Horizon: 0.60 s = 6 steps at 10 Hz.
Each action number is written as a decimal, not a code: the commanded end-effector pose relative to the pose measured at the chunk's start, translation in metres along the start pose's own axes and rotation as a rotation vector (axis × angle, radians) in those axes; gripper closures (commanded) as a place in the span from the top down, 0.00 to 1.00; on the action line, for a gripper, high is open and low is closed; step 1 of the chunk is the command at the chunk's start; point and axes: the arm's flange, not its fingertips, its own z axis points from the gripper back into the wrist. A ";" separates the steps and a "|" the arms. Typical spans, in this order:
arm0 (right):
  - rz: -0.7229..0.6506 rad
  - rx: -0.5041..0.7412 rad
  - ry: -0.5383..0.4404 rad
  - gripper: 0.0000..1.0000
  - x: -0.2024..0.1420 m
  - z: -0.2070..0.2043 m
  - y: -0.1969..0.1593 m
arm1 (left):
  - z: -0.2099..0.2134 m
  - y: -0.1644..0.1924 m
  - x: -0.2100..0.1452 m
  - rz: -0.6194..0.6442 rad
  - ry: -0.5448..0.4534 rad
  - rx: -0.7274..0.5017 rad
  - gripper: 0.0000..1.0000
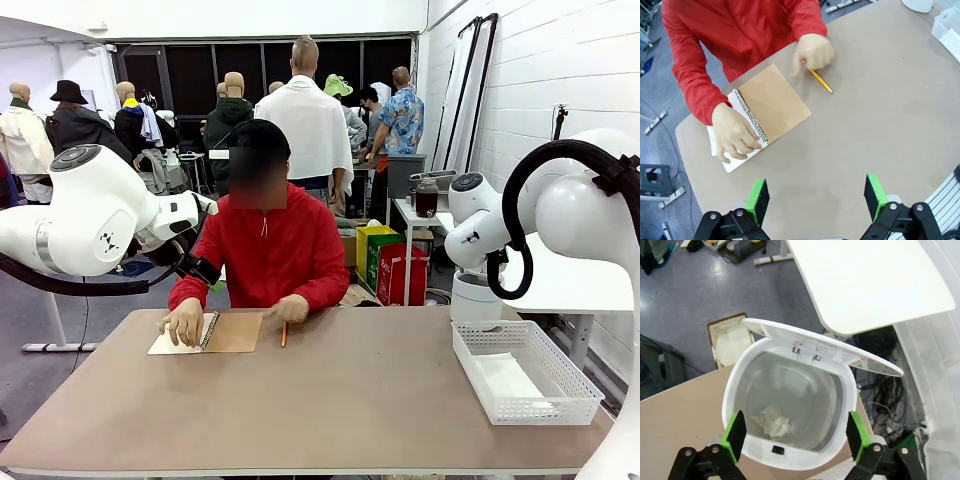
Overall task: Sort the paper based on its condition.
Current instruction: If a person hands you a paper, place it in the Organizing basket , and if it's crumpled, put it in the Trash can.
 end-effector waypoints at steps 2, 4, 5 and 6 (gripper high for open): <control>0.004 0.000 0.000 1.00 0.000 0.000 0.000 | 0.000 0.001 0.000 0.001 -0.004 0.000 1.00; 0.025 0.024 -0.010 1.00 0.002 0.011 0.006 | 0.000 0.001 0.000 0.001 -0.004 0.000 1.00; 0.052 0.067 -0.023 1.00 0.004 0.028 0.013 | 0.000 0.001 0.000 0.001 -0.004 0.000 1.00; 0.080 0.101 -0.038 1.00 0.002 0.046 0.020 | 0.000 0.001 0.000 0.001 -0.004 0.000 1.00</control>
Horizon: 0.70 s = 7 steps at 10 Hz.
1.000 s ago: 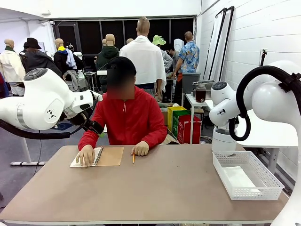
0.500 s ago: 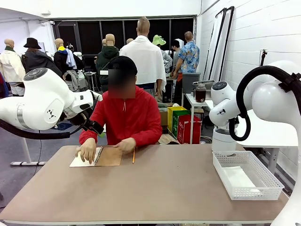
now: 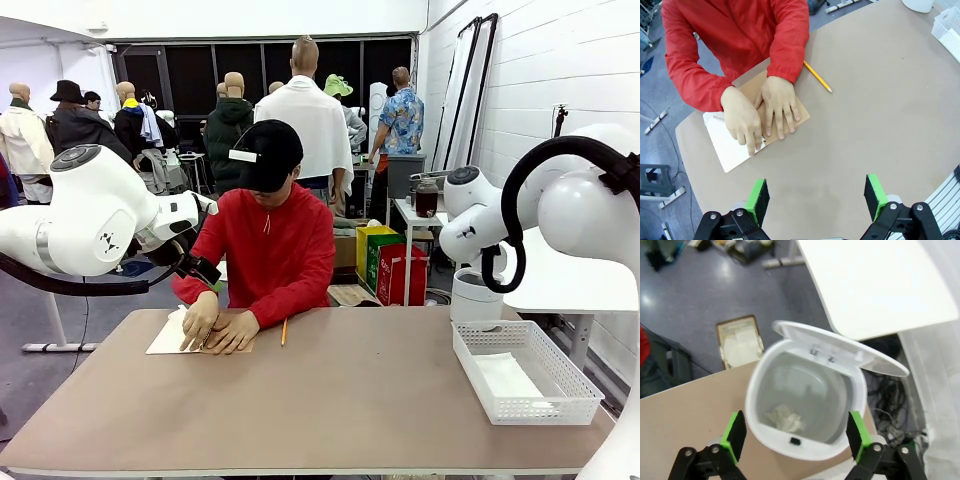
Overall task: Sort the paper based on its condition.
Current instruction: If a person hands you a paper, place it in the Organizing basket , and if it's crumpled, put it in the Trash can.
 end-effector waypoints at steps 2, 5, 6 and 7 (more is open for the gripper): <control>0.083 0.110 -0.039 1.00 -0.006 0.053 0.014 | 0.000 0.001 0.000 0.001 -0.004 0.001 1.00; 0.275 0.307 -0.042 1.00 -0.031 0.118 0.031 | 0.000 0.001 0.000 0.001 -0.004 0.001 1.00; 0.362 0.382 -0.034 1.00 -0.042 0.132 0.034 | 0.000 0.001 0.000 0.001 -0.004 0.001 1.00; 0.455 0.438 -0.026 1.00 -0.053 0.143 0.037 | 0.000 0.001 0.000 0.001 -0.004 0.001 1.00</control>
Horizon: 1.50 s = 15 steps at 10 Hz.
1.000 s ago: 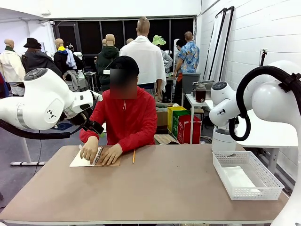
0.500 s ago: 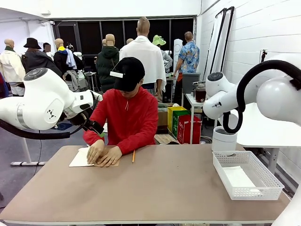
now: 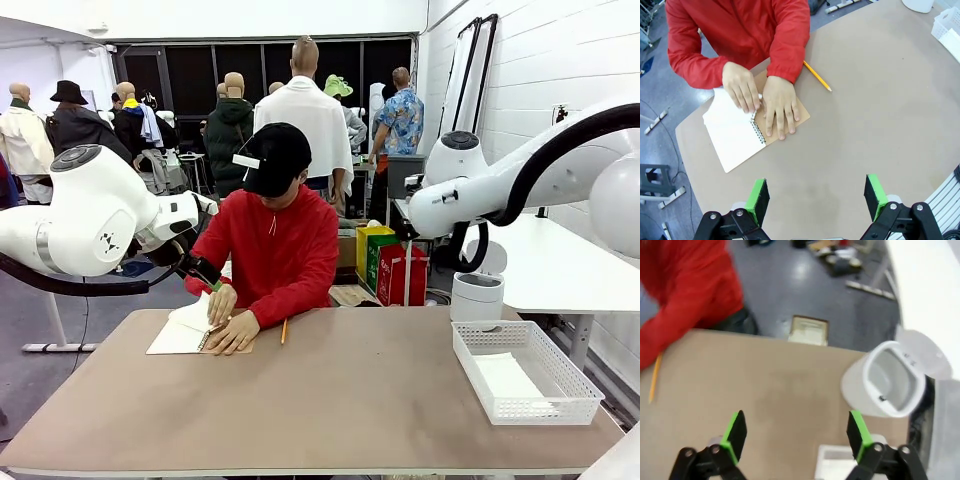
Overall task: Sort the paper based on its condition.
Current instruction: If a person hands you a paper, place it in the Organizing basket , and if it's crumpled, put it in the Trash can.
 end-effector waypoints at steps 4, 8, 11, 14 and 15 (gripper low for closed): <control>0.323 0.243 0.025 1.00 -0.039 0.026 0.008 | 0.000 0.001 0.000 0.001 -0.004 0.000 1.00; 0.311 0.218 0.018 1.00 -0.031 0.023 0.022 | 0.000 0.001 0.000 0.001 -0.004 0.000 1.00; 0.331 0.222 0.024 1.00 -0.031 0.025 0.021 | 0.000 0.001 0.000 0.001 -0.004 0.000 1.00; 0.374 0.367 0.014 1.00 -0.053 0.042 0.033 | 0.000 0.001 0.000 0.001 -0.004 0.000 1.00; 0.398 0.388 0.009 1.00 -0.061 0.049 0.036 | 0.000 0.001 0.000 0.001 -0.004 0.000 1.00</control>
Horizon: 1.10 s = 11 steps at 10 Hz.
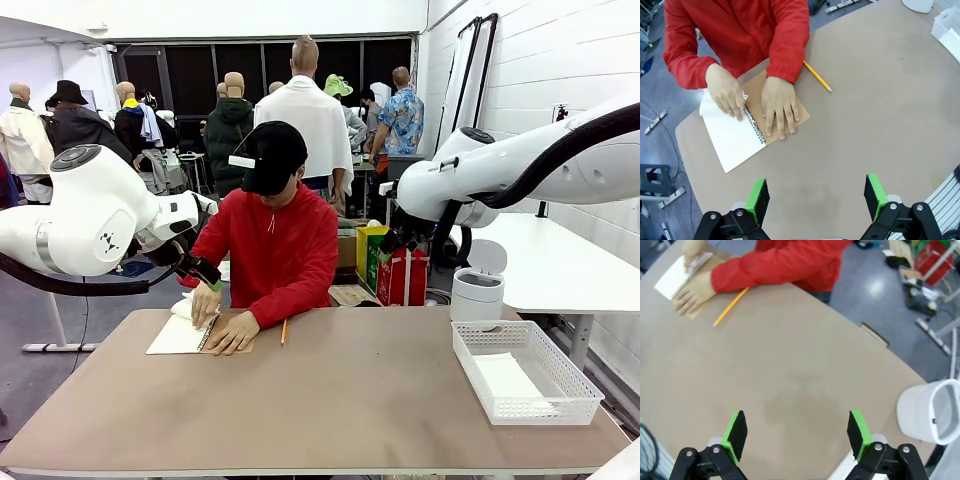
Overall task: Sort the paper based on its condition.
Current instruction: If a person hands you a paper, place it in the Organizing basket , and if it's crumpled, put it in the Trash can.
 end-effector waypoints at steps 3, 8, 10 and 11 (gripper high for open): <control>0.174 0.114 -0.034 1.00 -0.036 0.022 0.028 | 0.000 0.001 0.000 0.001 -0.004 0.000 1.00; 0.258 0.112 -0.047 1.00 -0.062 0.035 0.059 | 0.000 0.001 0.000 0.001 -0.004 0.000 1.00; 0.261 0.135 -0.056 1.00 -0.066 0.035 0.064 | 0.000 0.001 0.000 0.001 -0.004 0.000 1.00; 0.236 0.099 -0.024 1.00 -0.055 0.038 0.063 | 0.000 0.001 0.000 0.001 -0.004 0.000 1.00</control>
